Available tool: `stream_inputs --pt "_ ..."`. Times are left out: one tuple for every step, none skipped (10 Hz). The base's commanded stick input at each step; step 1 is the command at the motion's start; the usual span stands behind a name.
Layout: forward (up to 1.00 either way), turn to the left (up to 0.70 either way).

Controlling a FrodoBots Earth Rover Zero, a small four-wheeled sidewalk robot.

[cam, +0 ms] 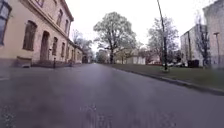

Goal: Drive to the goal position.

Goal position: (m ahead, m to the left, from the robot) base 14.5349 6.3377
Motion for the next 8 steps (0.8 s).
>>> stream_inputs --pt "0.85 0.0" --pt "0.85 0.0" --pt "0.85 0.0" --pt "0.85 0.0" --pt "0.85 0.0" --pt "0.85 0.0" --pt "0.85 0.0" --pt "0.85 0.0"
